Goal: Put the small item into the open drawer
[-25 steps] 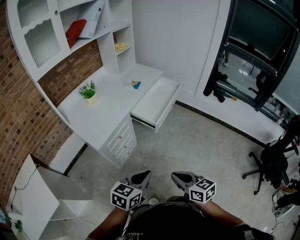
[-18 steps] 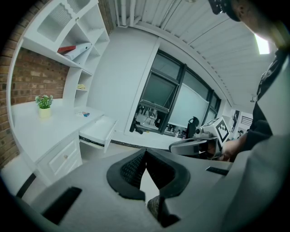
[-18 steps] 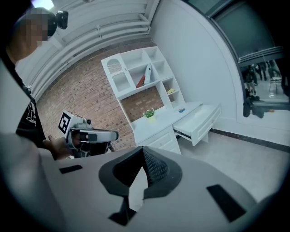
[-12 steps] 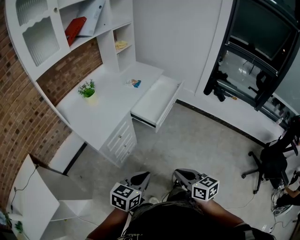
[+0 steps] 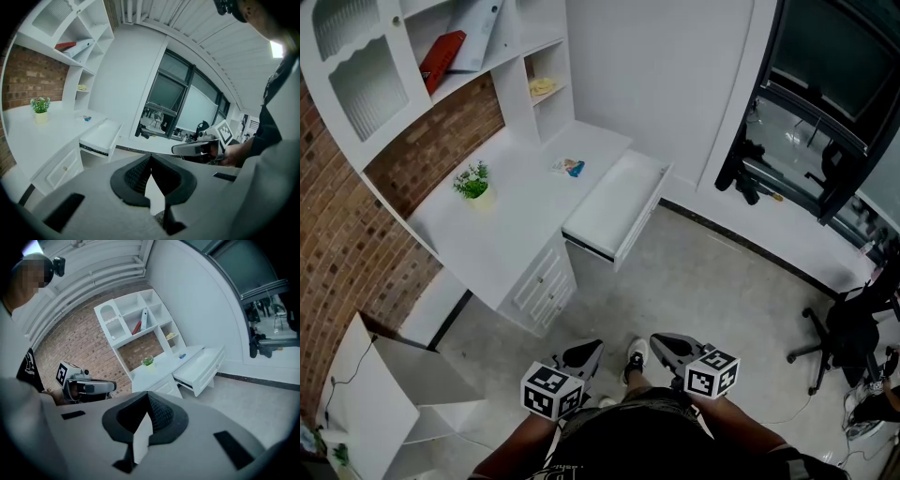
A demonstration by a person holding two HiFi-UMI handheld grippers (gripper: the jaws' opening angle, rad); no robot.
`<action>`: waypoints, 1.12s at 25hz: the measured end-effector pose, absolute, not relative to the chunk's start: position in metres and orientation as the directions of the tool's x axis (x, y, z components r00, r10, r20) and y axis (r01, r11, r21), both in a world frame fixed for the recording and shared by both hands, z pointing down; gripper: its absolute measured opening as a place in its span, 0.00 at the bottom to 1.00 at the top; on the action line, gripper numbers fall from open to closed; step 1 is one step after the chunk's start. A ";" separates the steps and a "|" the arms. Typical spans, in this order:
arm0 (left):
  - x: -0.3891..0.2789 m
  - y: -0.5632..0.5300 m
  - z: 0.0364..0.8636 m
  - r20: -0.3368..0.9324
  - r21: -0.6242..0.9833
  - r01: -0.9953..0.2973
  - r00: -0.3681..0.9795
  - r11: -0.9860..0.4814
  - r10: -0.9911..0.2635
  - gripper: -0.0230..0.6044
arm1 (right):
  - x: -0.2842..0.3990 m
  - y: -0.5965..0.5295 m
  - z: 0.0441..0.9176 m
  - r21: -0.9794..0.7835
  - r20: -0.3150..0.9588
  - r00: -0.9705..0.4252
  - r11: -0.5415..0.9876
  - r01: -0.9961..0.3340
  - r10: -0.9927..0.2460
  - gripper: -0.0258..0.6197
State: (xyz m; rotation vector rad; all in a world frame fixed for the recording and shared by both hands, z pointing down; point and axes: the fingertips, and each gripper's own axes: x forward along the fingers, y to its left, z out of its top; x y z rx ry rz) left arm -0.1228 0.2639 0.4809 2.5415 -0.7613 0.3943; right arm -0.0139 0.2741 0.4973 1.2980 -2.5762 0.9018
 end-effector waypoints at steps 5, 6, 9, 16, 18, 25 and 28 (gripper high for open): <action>-0.118 0.222 0.483 0.414 0.341 -0.599 0.788 -0.725 -0.456 0.06 | -0.010 0.225 0.494 -0.469 0.340 -0.645 0.471 -0.747 -0.684 0.05; -0.115 0.214 0.481 0.414 0.339 -0.600 0.787 -0.725 -0.457 0.06 | -0.008 0.215 0.494 -0.471 0.341 -0.647 0.471 -0.746 -0.682 0.05; -0.111 0.188 0.478 0.418 0.334 -0.607 0.781 -0.721 -0.464 0.06 | -0.002 0.185 0.495 -0.478 0.346 -0.650 0.469 -0.743 -0.677 0.05; -0.095 0.129 0.473 0.427 0.320 -0.635 0.759 -0.703 -0.491 0.06 | 0.016 0.119 0.485 -0.459 0.335 -0.665 0.501 -0.734 -0.668 0.05; -0.088 0.113 0.469 0.427 0.317 -0.640 0.756 -0.700 -0.497 0.06 | 0.024 0.104 0.483 -0.461 0.336 -0.668 0.503 -0.731 -0.663 0.05; -0.060 0.063 0.469 0.434 0.298 -0.656 0.740 -0.694 -0.513 0.06 | 0.052 0.059 0.485 -0.464 0.332 -0.684 0.519 -0.718 -0.650 0.05; -0.046 0.049 0.473 0.439 0.286 -0.663 0.732 -0.692 -0.520 0.06 | 0.064 0.048 0.490 -0.462 0.330 -0.697 0.535 -0.707 -0.637 0.05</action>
